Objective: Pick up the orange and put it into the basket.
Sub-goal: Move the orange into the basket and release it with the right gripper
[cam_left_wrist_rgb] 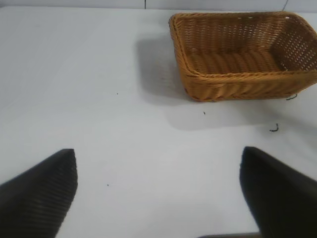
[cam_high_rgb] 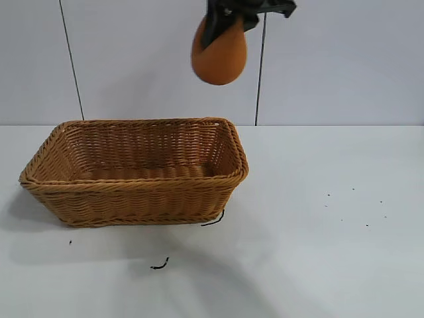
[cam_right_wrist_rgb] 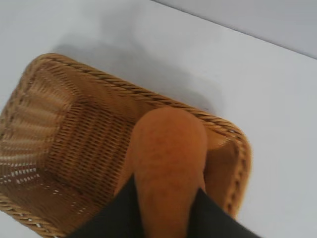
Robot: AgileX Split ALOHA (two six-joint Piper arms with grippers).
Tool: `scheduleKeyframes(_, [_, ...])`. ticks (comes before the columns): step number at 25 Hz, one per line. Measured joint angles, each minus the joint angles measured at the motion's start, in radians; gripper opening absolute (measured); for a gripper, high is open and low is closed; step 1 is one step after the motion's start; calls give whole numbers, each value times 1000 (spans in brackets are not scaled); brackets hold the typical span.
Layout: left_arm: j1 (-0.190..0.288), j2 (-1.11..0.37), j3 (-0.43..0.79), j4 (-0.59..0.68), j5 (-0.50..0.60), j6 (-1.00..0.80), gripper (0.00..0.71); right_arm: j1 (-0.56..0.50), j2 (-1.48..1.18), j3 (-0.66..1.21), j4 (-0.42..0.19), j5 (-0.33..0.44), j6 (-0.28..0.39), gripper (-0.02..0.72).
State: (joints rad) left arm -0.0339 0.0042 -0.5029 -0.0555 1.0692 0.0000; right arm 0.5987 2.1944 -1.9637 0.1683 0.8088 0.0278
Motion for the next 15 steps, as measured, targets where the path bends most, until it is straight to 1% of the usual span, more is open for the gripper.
scheduleKeyframes(2, [0, 0, 0, 1, 0, 0, 639, 6, 50, 0, -2, -25, 0, 88])
scheduleKeyframes(6, [0, 0, 0, 1, 0, 0, 639, 6, 130, 0, -5, -24, 7, 89])
scheduleKeyframes(8, [0, 0, 0, 1, 0, 0, 639, 6, 150, 0, -5, -19, 7, 138])
scheduleKeyframes(9, [0, 0, 0, 1, 0, 0, 639, 6, 154, 0, -5, -19, 7, 193])
scheduleKeyframes(10, [0, 0, 0, 1, 0, 0, 639, 6, 153, 0, -5, -21, 7, 271])
scheduleKeyframes(13, [0, 0, 0, 1, 0, 0, 639, 6, 153, -26, -5, -13, 7, 545])
scheduleKeyframes(14, [0, 0, 0, 1, 0, 0, 639, 6, 153, -40, -5, -2, 7, 606])
scheduleKeyframes(15, [0, 0, 0, 1, 0, 0, 639, 6, 153, -60, -5, 20, 7, 642])
